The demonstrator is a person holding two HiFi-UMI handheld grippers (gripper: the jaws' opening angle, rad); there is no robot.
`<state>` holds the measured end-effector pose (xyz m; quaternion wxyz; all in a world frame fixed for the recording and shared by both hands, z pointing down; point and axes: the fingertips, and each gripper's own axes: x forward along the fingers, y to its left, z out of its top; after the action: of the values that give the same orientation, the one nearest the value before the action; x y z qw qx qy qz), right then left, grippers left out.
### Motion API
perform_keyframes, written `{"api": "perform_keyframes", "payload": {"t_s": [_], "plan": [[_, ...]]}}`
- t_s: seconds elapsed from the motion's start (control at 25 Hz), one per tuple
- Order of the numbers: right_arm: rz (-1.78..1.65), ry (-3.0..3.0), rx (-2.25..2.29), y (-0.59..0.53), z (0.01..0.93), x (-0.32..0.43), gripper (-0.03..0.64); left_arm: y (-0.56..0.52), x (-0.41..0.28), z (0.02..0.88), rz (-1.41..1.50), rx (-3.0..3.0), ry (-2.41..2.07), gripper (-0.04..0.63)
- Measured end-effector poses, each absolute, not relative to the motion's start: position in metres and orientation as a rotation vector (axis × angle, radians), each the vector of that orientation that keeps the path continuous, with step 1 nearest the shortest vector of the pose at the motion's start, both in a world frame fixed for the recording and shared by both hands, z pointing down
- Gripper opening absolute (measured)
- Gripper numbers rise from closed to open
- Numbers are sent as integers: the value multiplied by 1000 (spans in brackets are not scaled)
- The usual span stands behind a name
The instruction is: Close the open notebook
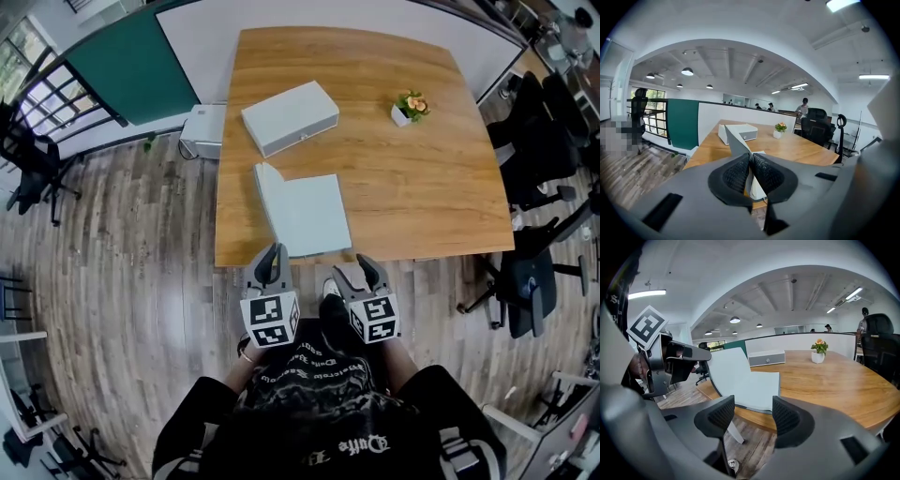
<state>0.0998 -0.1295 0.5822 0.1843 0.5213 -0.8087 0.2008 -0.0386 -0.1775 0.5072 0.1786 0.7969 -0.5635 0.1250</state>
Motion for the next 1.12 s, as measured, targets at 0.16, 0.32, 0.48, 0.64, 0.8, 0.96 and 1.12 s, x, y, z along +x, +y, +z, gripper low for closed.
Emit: {"api": "perform_keyframes", "payload": {"t_s": [0.16,0.32,0.48,0.64,0.8,0.96,1.12], "plan": [[549,-2272,1507,-129,578,101,243,-179,-28,506,367,2305,-1541,46],[558,-2256,1530,-125,579,103,242,-179,-21,505,361,2339,-1483,46],[550,-2244,1549,-123,577,106,242,-179,-9,504,354,2381,-1414,46],[558,-2228,1561,-122,576,110,242,-180,2,504,353,2408,-1354,46],[554,-2215,1574,-122,578,119,242,-180,16,506,349,2422,-1305,46],[562,-2208,1582,-123,578,126,242,-182,29,509,358,2432,-1256,46],[567,-2202,1574,-125,579,133,242,-184,43,514,385,2441,-1221,46]]}}
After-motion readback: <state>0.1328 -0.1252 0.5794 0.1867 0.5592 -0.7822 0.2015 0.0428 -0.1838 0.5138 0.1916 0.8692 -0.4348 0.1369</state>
